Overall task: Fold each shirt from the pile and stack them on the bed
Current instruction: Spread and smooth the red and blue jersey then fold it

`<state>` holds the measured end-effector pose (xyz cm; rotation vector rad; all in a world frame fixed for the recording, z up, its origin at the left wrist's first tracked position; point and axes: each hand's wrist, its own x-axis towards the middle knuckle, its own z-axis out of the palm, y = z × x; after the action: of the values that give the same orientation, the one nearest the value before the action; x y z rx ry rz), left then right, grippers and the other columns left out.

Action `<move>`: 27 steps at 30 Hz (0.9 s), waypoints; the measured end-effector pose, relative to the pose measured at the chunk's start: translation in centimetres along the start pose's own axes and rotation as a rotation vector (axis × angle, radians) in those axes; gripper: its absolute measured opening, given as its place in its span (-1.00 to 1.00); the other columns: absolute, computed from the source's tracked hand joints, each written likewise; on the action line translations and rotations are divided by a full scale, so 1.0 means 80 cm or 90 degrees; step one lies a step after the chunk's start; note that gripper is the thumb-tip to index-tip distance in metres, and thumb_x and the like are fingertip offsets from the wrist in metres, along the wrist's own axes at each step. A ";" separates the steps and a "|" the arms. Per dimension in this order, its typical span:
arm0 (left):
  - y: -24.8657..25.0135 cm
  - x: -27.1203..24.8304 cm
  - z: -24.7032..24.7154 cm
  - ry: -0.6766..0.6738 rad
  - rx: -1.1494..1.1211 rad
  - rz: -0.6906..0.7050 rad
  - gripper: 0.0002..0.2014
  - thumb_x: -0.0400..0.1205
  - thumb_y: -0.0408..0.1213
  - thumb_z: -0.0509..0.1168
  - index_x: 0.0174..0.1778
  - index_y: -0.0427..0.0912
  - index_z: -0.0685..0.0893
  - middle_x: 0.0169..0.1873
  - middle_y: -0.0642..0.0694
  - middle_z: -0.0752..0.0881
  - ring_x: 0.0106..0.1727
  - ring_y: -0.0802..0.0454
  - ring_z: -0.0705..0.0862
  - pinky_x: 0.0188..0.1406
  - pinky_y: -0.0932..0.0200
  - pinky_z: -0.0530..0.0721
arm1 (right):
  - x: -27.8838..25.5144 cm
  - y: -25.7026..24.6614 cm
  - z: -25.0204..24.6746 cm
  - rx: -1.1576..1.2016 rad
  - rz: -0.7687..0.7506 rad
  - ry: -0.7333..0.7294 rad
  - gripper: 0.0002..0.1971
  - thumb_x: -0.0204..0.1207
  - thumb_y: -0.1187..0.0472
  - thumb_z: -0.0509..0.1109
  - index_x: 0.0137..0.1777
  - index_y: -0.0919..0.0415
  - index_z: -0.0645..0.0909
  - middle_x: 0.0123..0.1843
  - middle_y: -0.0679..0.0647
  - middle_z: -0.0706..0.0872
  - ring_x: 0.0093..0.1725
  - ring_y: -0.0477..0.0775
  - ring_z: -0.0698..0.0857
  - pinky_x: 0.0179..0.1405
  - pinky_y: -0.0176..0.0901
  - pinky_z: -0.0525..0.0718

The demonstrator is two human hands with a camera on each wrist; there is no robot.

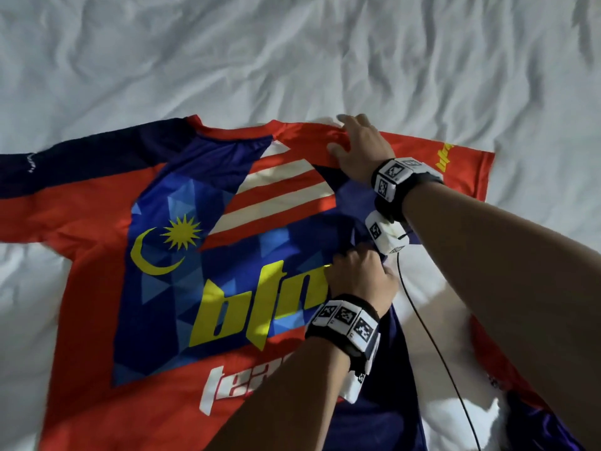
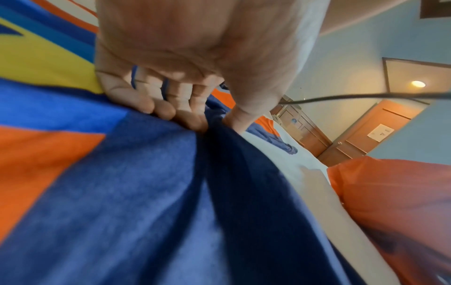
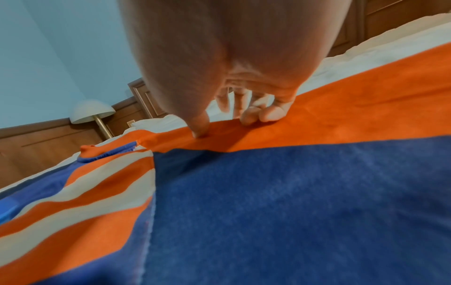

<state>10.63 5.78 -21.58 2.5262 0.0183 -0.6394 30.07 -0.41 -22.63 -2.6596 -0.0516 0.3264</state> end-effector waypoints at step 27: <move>-0.156 -0.070 -0.105 0.145 -0.448 -0.222 -0.79 0.63 -0.31 0.37 -0.27 -0.10 0.47 -0.37 0.01 0.59 -0.26 -0.11 0.48 -0.18 -0.09 0.43 | 0.020 -0.175 -0.009 0.059 -0.039 -0.016 -0.75 0.65 0.14 0.34 0.13 0.31 0.70 0.14 0.29 0.75 0.14 0.34 0.68 -0.09 -0.14 0.45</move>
<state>7.64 21.30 -18.94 1.8984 0.6594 -0.3736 32.05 11.89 -16.09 -2.5564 -0.1222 0.3352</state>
